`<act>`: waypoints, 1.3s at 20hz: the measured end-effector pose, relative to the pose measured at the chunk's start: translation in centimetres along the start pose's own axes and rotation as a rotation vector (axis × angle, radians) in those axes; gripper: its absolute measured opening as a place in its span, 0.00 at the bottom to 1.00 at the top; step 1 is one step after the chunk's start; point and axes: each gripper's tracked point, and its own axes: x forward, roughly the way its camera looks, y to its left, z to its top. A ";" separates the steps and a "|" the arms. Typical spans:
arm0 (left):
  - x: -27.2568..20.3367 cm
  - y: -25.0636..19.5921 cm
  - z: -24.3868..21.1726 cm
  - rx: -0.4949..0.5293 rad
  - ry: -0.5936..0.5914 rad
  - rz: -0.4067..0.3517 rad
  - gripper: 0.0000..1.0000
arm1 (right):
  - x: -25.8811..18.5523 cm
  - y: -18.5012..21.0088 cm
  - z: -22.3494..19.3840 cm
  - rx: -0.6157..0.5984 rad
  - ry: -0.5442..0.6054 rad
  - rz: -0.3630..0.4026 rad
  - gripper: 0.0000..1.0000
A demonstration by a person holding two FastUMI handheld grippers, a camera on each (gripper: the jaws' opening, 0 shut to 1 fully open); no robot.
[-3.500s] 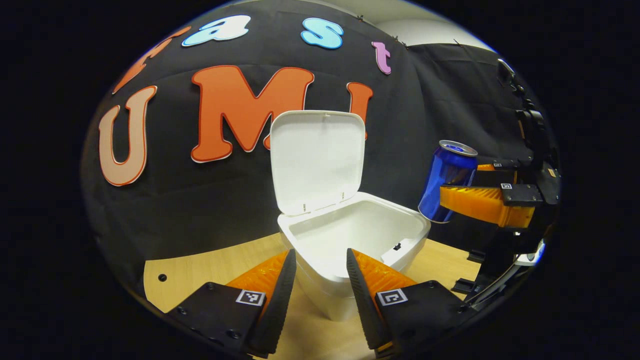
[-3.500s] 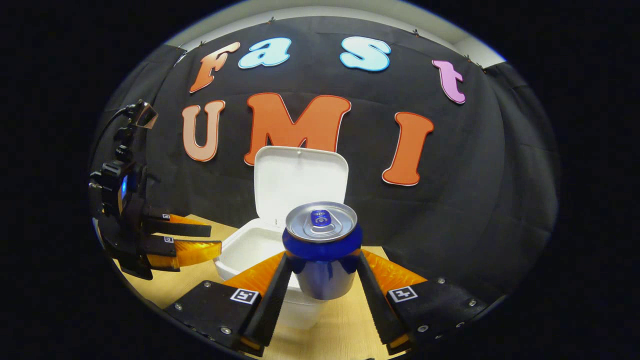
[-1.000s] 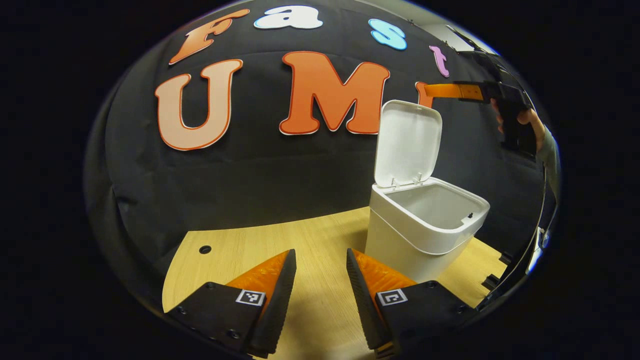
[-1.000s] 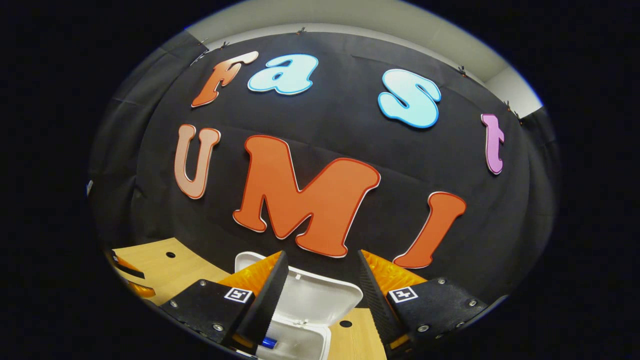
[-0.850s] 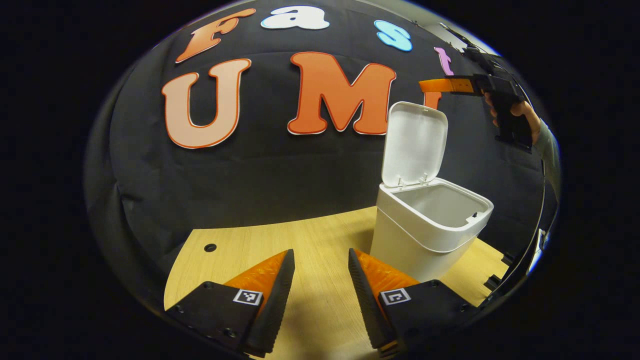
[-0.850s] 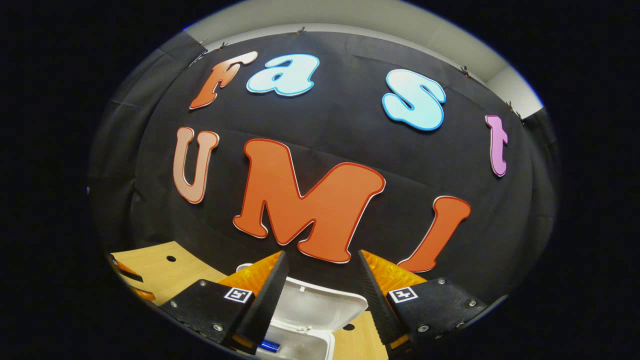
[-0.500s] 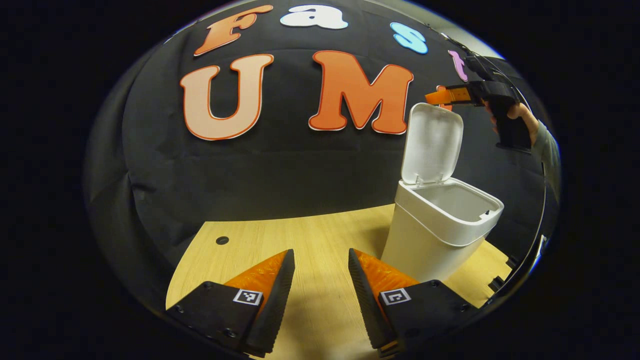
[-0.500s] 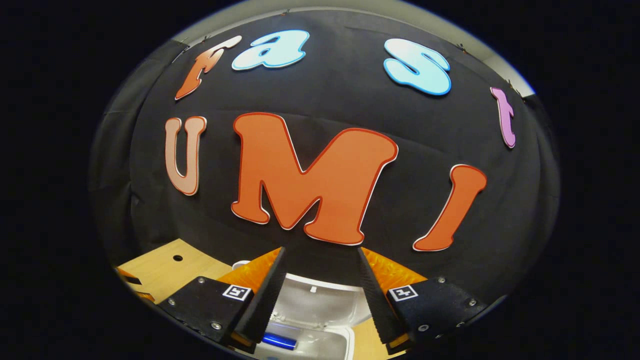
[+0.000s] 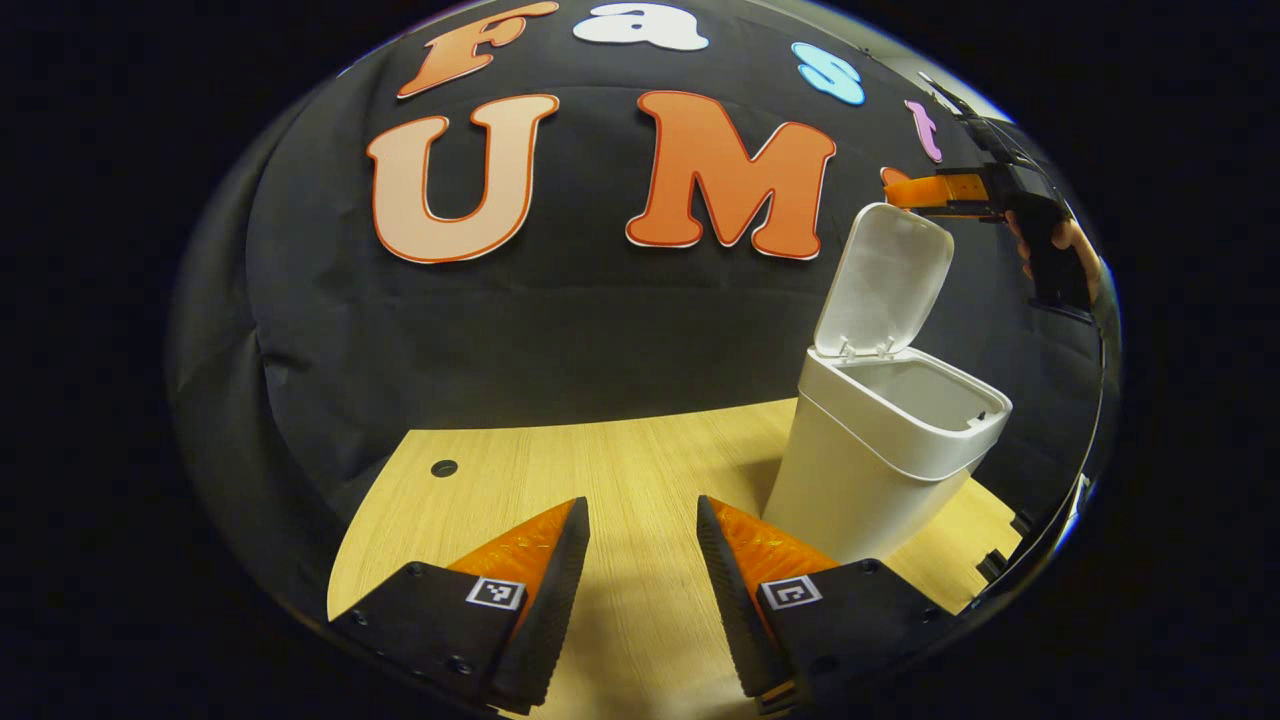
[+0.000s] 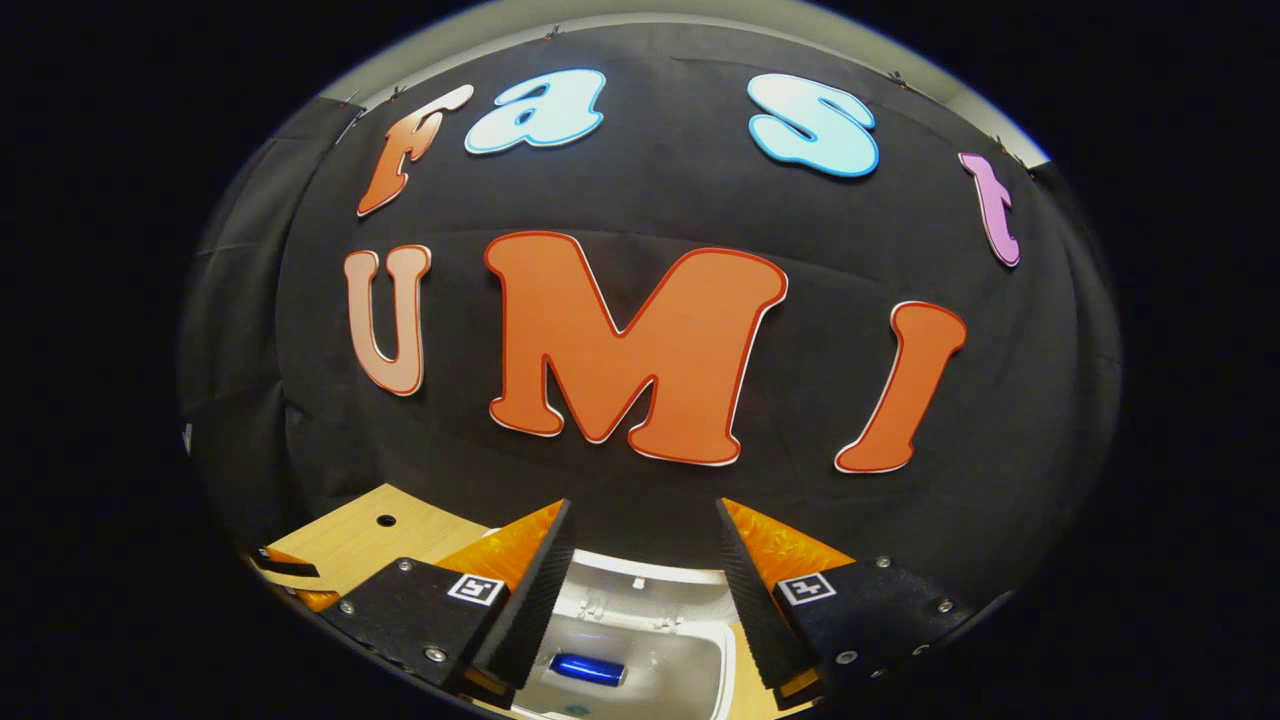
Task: Press the lid of the desktop garbage bin to open it, pick up the crumpled paper on the desktop and throw it into the bin, then pick up the pop can on the desktop and drop it into the bin, and finally close the garbage bin lid.
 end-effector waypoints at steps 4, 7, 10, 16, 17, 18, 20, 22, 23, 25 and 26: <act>0.4 -0.9 -0.4 0.005 0.015 -0.022 0.71 | -1.7 0.6 -2.1 0.000 0.040 0.017 0.84; 0.6 -1.6 -0.5 0.015 0.024 -0.033 0.71 | -2.6 0.9 -3.7 0.030 0.068 0.018 0.84; 0.6 -1.9 -0.9 0.031 0.031 -0.043 0.73 | -3.5 1.3 -6.2 0.053 0.111 0.015 0.84; 1.0 -2.5 -1.3 0.048 0.045 -0.064 0.71 | -5.1 1.9 -11.8 0.071 0.217 -0.002 0.84; 1.0 -2.6 -1.3 0.051 0.046 -0.067 0.73 | -5.4 1.8 -12.6 0.071 0.235 -0.010 0.84; 1.0 -2.6 -1.3 0.053 0.047 -0.070 0.73 | -5.7 1.9 -13.3 0.074 0.248 -0.017 0.84; 1.1 -2.7 -1.4 0.053 0.049 -0.076 0.71 | -6.3 2.1 -14.3 0.082 0.266 -0.022 0.84; 1.1 -2.7 -1.5 0.058 0.052 -0.083 0.71 | -6.8 2.2 -15.1 0.084 0.288 -0.026 0.84; 1.1 -2.7 -1.5 0.059 0.051 -0.086 0.73 | -7.0 2.3 -15.4 0.082 0.294 -0.029 0.84; 1.2 -2.7 -1.6 0.060 0.053 -0.093 0.71 | -7.2 2.6 -15.7 0.090 0.304 -0.034 0.84; 1.3 -2.8 -1.7 0.060 0.056 -0.098 0.71 | -7.2 2.8 -15.9 0.097 0.307 -0.031 0.84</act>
